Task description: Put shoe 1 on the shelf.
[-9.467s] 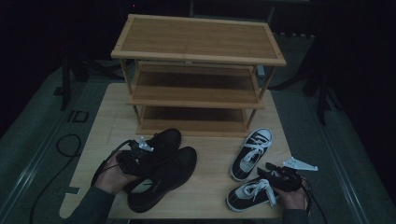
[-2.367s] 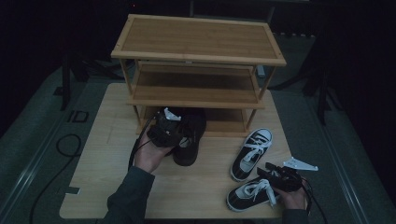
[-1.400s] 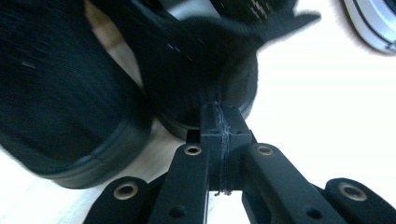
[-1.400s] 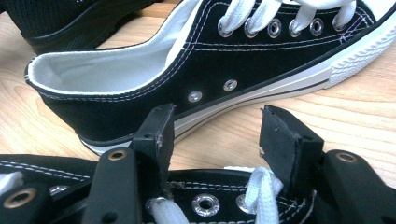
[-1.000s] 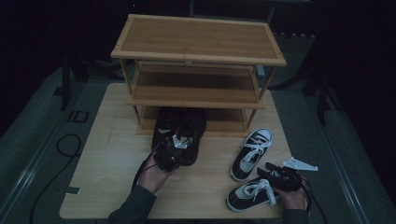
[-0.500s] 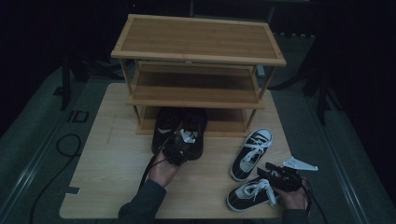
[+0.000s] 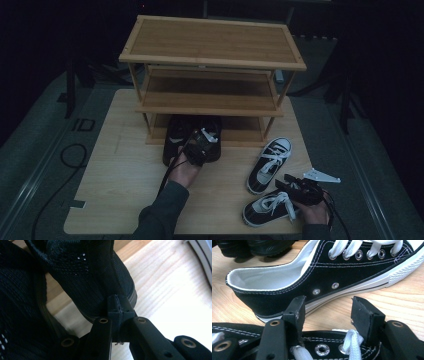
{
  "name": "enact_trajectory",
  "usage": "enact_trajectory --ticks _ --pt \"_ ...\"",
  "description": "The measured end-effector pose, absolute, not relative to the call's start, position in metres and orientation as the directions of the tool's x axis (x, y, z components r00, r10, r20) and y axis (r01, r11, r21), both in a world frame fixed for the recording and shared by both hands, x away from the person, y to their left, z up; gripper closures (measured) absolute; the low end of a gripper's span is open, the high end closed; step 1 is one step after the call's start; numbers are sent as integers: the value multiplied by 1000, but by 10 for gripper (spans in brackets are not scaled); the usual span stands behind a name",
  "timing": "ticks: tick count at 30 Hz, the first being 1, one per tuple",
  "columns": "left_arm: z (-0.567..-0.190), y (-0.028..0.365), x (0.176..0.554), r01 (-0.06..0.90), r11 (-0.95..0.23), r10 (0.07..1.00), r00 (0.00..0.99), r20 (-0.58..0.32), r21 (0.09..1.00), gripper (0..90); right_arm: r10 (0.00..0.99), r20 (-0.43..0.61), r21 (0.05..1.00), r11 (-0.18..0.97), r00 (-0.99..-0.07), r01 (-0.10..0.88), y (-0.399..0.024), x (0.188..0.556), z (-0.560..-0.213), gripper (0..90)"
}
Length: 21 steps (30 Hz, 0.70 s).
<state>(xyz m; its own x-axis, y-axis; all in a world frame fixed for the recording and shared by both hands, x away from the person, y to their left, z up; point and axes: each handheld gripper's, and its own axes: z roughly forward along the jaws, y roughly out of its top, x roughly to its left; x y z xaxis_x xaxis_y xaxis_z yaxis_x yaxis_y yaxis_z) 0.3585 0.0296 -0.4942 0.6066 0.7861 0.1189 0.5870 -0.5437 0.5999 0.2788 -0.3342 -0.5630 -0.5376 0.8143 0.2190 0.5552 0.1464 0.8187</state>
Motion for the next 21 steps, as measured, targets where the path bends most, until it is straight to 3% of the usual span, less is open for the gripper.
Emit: enact_trajectory --ticks 21 --pt "-494 27 396 642 -495 840 525 135 585 900 813 217 819 150 -541 554 -334 279 -563 448"
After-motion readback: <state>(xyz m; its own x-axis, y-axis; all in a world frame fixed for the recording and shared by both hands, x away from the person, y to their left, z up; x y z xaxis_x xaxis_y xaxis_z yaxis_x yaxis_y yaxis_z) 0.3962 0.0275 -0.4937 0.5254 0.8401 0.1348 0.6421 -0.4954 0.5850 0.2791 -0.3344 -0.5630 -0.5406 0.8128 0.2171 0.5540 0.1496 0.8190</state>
